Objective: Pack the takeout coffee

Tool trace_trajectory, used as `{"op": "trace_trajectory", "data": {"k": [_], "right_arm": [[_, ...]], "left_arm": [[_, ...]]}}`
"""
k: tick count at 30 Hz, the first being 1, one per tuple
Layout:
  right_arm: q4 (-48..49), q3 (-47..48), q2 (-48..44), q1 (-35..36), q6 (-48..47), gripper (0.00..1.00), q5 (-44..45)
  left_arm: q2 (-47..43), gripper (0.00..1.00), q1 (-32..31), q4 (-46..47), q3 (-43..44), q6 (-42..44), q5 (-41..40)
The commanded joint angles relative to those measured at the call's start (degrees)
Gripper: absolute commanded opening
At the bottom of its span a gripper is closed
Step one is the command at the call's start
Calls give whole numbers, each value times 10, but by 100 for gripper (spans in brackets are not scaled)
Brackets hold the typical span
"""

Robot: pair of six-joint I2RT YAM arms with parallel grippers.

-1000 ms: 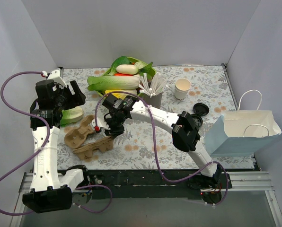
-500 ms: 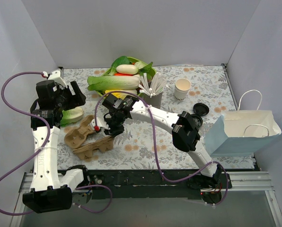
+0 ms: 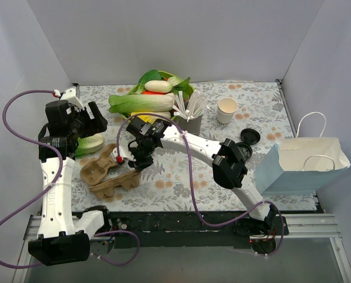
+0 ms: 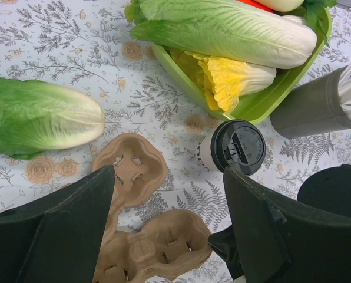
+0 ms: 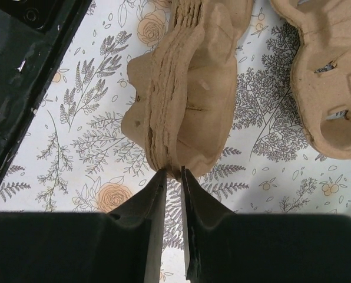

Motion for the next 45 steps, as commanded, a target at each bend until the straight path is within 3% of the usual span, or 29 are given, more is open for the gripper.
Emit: {"op": "trace_trajectory", "data": {"k": [1,6,7,14,19,23,27,31,34,36,37,40,43,45], "right_arm": [[-1,28,9,4,2,20,-27],[-6,28,-1,4,7,11,-35],[-5,26,-4,4,12,2,-37],[-13,-4,-49,3,28,1,-41],[-33,-63,-116,1,28,1,-31],[-55,-78,-167,1,41,1,-28],[-62,-91,-207,0,90,1,-2],[-81,-77,-226,-4,102,1,14],[-87,-70,-234,-8,110,1,26],[-97,-82,-240,-11,94,1,27],[-97,-110,-243,-15,82,5,23],[-103,-161,-245,-31,40,37,4],[-108,-181,-228,-53,28,47,-30],[-115,-185,-206,-67,20,49,-52]], "left_arm": [[-11,74,3,0,-5,1,7],[-15,74,4,4,-13,7,9],[-16,74,3,5,-18,9,12],[-30,73,3,10,-38,25,17],[-49,73,2,3,-57,91,38],[-83,72,2,-18,-81,184,128],[-116,77,2,-75,-113,294,320],[-115,79,-1,-85,-121,327,434],[-84,74,-5,-128,-115,379,481],[-74,72,-5,-129,-111,374,469],[-68,72,-5,-112,-113,365,460],[-70,72,-5,-62,-125,322,430],[-67,72,-4,-17,-127,266,402],[-66,72,-5,-8,-123,257,390]]}}
